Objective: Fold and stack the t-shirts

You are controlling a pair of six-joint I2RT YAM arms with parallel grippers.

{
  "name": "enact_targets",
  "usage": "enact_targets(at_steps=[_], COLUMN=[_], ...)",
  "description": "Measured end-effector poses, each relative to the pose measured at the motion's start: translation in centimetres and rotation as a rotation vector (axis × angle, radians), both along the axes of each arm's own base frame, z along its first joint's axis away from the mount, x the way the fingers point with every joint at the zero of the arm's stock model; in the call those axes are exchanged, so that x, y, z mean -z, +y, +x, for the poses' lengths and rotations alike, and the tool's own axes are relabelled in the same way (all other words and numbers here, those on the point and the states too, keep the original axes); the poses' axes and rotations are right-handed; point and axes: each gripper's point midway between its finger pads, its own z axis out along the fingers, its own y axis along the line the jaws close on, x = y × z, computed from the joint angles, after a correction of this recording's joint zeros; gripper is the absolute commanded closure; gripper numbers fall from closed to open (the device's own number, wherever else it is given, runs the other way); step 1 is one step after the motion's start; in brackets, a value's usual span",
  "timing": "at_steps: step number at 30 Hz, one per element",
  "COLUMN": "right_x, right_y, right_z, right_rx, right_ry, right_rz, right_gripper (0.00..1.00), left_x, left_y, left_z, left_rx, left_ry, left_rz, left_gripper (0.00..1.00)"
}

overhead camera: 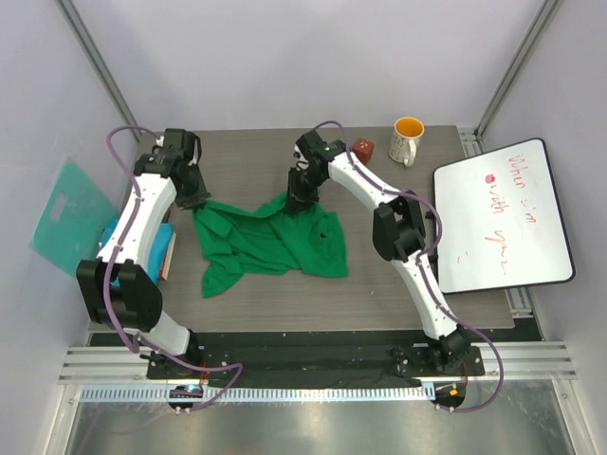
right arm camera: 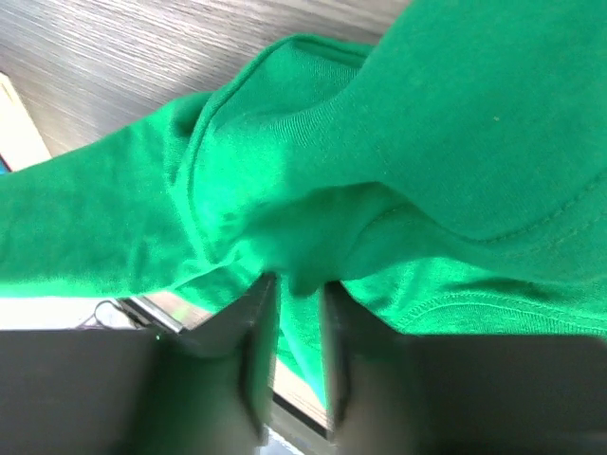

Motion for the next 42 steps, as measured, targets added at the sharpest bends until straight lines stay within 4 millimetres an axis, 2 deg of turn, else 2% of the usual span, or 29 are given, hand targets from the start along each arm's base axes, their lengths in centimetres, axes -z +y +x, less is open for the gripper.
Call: enact_targets(at_steps=[1, 4, 5, 7, 9, 11, 13, 14, 15, 17, 19, 20, 22, 28, 34, 38, 42], right_x=[-0.1, -1.0, -1.4, -2.9, -5.0, -7.6, -9.3, -10.0, -10.2, -9.6, -8.0, -6.8, -5.1, -0.3, 1.8, 3.0, 2.8], right_y=[0.0, -0.1, -0.1, -0.4, -1.3, -3.5, -6.3, -8.3, -9.6, -12.7, -15.2, -16.2, -16.5, -13.7, -11.5, -11.0, -10.4], right_z=[0.2, 1.4, 1.7, 2.6, 3.8, 5.6, 7.2, 8.2, 8.9, 10.3, 11.0, 11.0, 10.7, 8.7, 7.8, 8.5, 9.4], right_rx=[0.005, 0.022, 0.027, 0.045, 0.076, 0.123, 0.174, 0.21, 0.232, 0.279, 0.312, 0.323, 0.317, 0.242, 0.201, 0.219, 0.242], right_ry=[-0.002, -0.042, -0.053, -0.091, -0.142, -0.219, -0.271, -0.295, -0.307, -0.324, -0.311, -0.289, -0.257, -0.161, -0.119, -0.112, -0.139], right_rz=[0.007, 0.042, 0.053, 0.086, 0.108, 0.125, 0.13, 0.126, 0.121, 0.09, 0.046, 0.022, 0.0, -0.032, -0.021, -0.01, 0.013], right_gripper=[0.48, 0.5, 0.45, 0.34, 0.33, 0.32, 0.33, 0.33, 0.33, 0.33, 0.33, 0.33, 0.33, 0.33, 0.33, 0.33, 0.33], left_x=[0.4, 1.4, 1.7, 2.1, 2.2, 2.0, 1.6, 1.4, 1.2, 1.2, 1.2, 1.2, 1.3, 1.4, 1.6, 1.7, 1.7], left_y=[0.4, 1.1, 1.2, 1.3, 1.4, 1.3, 1.3, 1.3, 1.3, 1.3, 1.2, 1.2, 1.2, 1.0, 0.9, 0.9, 0.7], left_z=[0.1, 0.5, 0.7, 1.1, 1.3, 1.6, 1.8, 2.0, 2.1, 2.1, 2.1, 2.1, 2.1, 2.1, 2.1, 2.0, 2.0], left_rx=[-0.01, -0.031, -0.034, -0.039, -0.04, -0.037, -0.035, -0.036, -0.036, -0.036, -0.04, -0.043, -0.046, -0.064, -0.069, -0.068, -0.067], left_ry=[0.014, 0.052, 0.059, 0.073, 0.075, 0.067, 0.055, 0.048, 0.044, 0.043, 0.043, 0.042, 0.043, 0.042, 0.045, 0.049, 0.05], left_rz=[0.001, 0.004, 0.005, 0.006, 0.005, 0.002, -0.002, -0.003, -0.003, -0.003, -0.005, -0.007, -0.009, -0.029, -0.033, -0.037, -0.044], left_gripper=[1.0, 1.0, 1.0, 1.0, 1.0, 1.0, 1.0, 1.0, 1.0, 1.0, 1.0, 1.0, 1.0, 1.0, 1.0, 1.0, 1.0])
